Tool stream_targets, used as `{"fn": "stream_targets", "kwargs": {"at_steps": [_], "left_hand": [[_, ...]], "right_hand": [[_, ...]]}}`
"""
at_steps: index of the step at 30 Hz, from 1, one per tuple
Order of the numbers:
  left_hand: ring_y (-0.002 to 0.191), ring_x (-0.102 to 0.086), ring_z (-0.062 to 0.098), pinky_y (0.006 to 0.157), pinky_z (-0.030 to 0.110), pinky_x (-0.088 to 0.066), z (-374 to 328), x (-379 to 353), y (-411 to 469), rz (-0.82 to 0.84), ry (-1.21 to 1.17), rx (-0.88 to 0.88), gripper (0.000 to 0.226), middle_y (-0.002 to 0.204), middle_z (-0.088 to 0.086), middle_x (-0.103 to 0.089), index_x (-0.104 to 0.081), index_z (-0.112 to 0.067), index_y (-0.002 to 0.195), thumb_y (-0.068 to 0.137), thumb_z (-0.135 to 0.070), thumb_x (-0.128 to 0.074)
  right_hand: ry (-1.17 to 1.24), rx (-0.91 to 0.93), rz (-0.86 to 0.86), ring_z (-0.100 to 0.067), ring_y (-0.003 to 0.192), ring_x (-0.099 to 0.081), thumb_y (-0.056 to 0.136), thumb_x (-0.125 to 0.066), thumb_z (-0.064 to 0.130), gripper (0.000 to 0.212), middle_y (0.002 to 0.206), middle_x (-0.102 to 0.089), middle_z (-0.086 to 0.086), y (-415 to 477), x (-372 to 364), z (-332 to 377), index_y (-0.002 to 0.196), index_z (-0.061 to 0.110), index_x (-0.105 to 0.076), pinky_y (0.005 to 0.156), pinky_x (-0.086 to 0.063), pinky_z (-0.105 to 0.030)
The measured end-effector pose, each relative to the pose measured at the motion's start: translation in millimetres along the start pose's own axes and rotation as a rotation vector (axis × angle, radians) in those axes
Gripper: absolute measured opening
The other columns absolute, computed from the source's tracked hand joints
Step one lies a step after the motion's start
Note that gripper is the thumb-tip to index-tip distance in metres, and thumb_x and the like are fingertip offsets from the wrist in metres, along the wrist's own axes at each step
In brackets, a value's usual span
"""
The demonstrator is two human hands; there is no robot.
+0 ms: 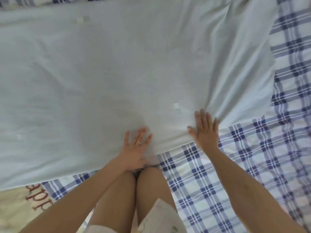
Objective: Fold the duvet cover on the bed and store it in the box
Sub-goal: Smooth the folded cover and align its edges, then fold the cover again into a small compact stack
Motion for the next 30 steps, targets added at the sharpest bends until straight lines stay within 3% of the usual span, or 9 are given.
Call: {"fn": "stream_targets", "kwargs": {"at_steps": [3, 7, 11, 16, 18, 20, 23, 25, 30], "left_hand": [[0.13, 0.045, 0.018, 0.107, 0.059, 0.017, 14.3, 33.9, 13.7, 0.226, 0.004, 0.054, 0.09, 0.138, 0.005, 0.049, 0.018, -0.026, 0.148, 0.089, -0.042, -0.049], [0.141, 0.027, 0.029, 0.11, 0.062, 0.0, 7.5, 65.5, 27.9, 0.28, -0.005, 0.158, 0.083, 0.15, 0.001, 0.037, 0.012, -0.033, 0.149, 0.092, -0.038, -0.047], [0.143, 0.021, 0.032, 0.11, 0.064, -0.014, 5.6, 84.9, 56.7, 0.281, -0.002, 0.21, 0.08, 0.154, -0.006, 0.03, 0.003, -0.039, 0.149, 0.091, -0.036, -0.052], [0.143, 0.011, 0.038, 0.108, 0.056, -0.027, -1.1, 101.2, 91.1, 0.432, 0.022, 0.178, 0.068, 0.157, -0.005, 0.02, -0.01, -0.037, 0.15, 0.094, -0.033, -0.048], [0.145, 0.006, 0.035, 0.11, 0.054, -0.026, 1.4, 102.5, 86.8, 0.491, 0.051, 0.174, 0.064, 0.157, -0.008, 0.018, -0.014, -0.038, 0.149, 0.094, -0.033, -0.046], [0.145, 0.004, 0.032, 0.11, 0.055, -0.026, 4.8, 108.1, 85.0, 0.525, 0.079, 0.16, 0.063, 0.157, -0.01, 0.019, -0.016, -0.039, 0.149, 0.093, -0.033, -0.045], [0.145, 0.002, 0.033, 0.109, 0.057, -0.025, 7.4, 119.2, 90.9, 0.573, 0.147, 0.133, 0.063, 0.157, -0.009, 0.02, -0.014, -0.039, 0.149, 0.094, -0.032, -0.043], [0.145, 0.002, 0.035, 0.109, 0.059, -0.023, 5.2, 120.7, 94.0, 0.585, 0.194, 0.112, 0.062, 0.157, -0.007, 0.021, -0.013, -0.038, 0.149, 0.094, -0.032, -0.041], [0.144, 0.004, 0.035, 0.109, 0.061, -0.021, 11.2, 110.3, 98.6, 0.585, 0.189, 0.112, 0.057, 0.156, -0.009, 0.021, -0.015, -0.039, 0.149, 0.095, -0.037, -0.036]], "right_hand": [[0.13, -0.466, 0.079, -0.024, 0.147, -0.001, 0.092, -0.017, 0.07, 0.078, 0.157, 0.01, 0.001, -16.8, 3.3, -57.3, 0.15, 0.025, 0.007, 0.114, 0.014, -0.048], [0.577, -0.84, -0.046, -0.031, 0.146, -0.005, 0.097, -0.032, 0.053, 0.078, 0.158, -0.005, -0.017, -23.6, 28.1, -65.1, 0.151, 0.004, -0.003, 0.118, -0.004, -0.047], [0.7, -0.599, -0.304, -0.034, 0.139, -0.022, 0.092, -0.055, 0.042, 0.078, 0.153, -0.014, -0.016, -18.1, 53.0, -47.0, 0.151, 0.013, -0.013, 0.112, -0.022, -0.049], [0.141, -0.02, -0.14, -0.035, 0.137, -0.034, 0.089, -0.055, 0.04, 0.06, 0.153, -0.03, -0.014, -15.4, 32.0, -75.5, 0.145, 0.033, -0.036, 0.108, -0.034, -0.053], [0.094, -0.168, -0.062, -0.036, 0.136, -0.036, 0.089, -0.058, 0.035, 0.06, 0.152, -0.032, -0.013, -25.6, 21.2, -90.3, 0.145, 0.031, -0.038, 0.106, -0.035, -0.054], [0.345, -0.491, -0.046, -0.036, 0.138, -0.029, 0.091, -0.057, 0.028, 0.064, 0.154, -0.02, -0.012, -31.1, 26.9, -98.1, 0.148, 0.027, -0.027, 0.109, -0.033, -0.05], [1.389, -1.055, -0.254, -0.027, 0.107, -0.049, 0.085, -0.065, 0.013, 0.064, 0.141, -0.03, -0.008, -18.4, 57.7, -100.3, 0.139, 0.013, -0.029, 0.09, -0.044, -0.033], [1.872, -1.273, -0.356, -0.028, 0.11, -0.049, 0.085, -0.066, 0.021, 0.072, 0.139, -0.041, -0.01, -8.3, 66.4, -106.4, 0.143, 0.013, -0.024, 0.096, -0.041, -0.033], [1.997, -1.278, -0.176, -0.031, 0.107, -0.059, 0.074, -0.073, 0.029, 0.053, 0.117, -0.061, -0.01, -2.5, 76.0, -112.5, 0.12, 0.011, -0.054, 0.088, -0.053, -0.041]]}}
Point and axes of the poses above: each hand's wrist, its own y-axis towards the middle knuckle, its own x-axis out of the back of the hand, z = x × y, the point moved 3 cm from there along y, towards the middle knuckle
